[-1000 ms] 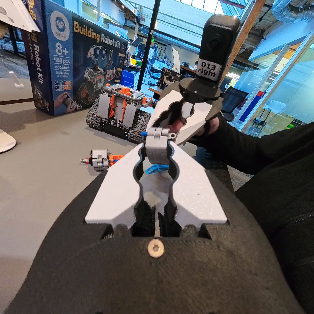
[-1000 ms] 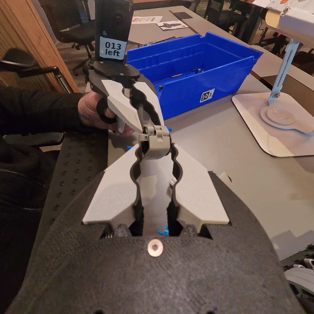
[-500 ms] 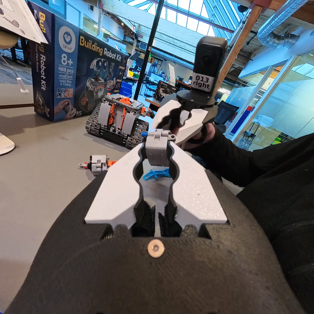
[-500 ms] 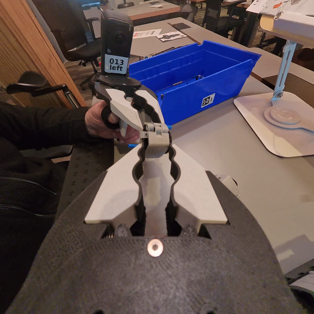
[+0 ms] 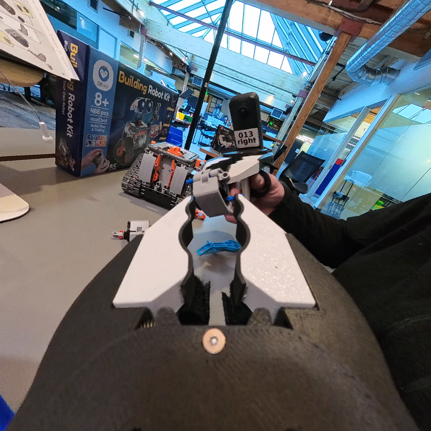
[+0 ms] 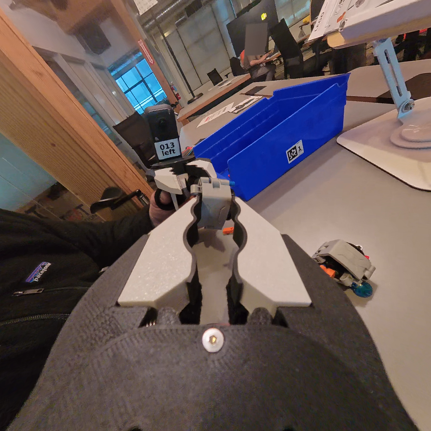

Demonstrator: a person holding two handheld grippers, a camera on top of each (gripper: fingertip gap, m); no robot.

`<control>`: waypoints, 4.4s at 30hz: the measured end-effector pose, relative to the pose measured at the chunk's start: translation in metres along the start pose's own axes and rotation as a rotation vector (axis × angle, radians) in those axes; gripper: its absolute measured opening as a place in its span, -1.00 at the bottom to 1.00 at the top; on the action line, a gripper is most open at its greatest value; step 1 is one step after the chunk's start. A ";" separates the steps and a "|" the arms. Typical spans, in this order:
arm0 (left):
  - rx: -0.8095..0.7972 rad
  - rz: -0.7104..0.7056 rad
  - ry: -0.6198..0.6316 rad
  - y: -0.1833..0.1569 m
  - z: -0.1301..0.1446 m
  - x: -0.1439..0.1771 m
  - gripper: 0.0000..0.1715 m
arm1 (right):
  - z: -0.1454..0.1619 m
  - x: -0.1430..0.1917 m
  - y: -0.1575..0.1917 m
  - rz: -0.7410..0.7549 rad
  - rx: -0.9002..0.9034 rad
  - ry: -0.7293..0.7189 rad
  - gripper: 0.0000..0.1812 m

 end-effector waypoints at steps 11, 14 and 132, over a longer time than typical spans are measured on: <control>0.024 0.025 0.039 0.000 0.005 -0.006 -0.68 | 0.004 -0.011 0.009 -0.055 0.027 0.031 -0.75; 0.034 0.024 0.049 0.000 0.006 -0.006 -0.69 | 0.004 -0.011 0.008 -0.061 0.013 0.029 -0.75; -0.554 -0.056 0.832 -0.023 0.096 -0.053 -0.49 | 0.096 -0.012 0.015 0.120 0.541 0.603 -0.99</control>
Point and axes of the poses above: each gripper's, where its closed fingertips meet, x back along the fingers, z out of its underside, y = z × x across the jaws, the point moved 6 cm from there along x, back along the fingers, and after that the axes turned 7 degrees about y, right-handed, at the moved point
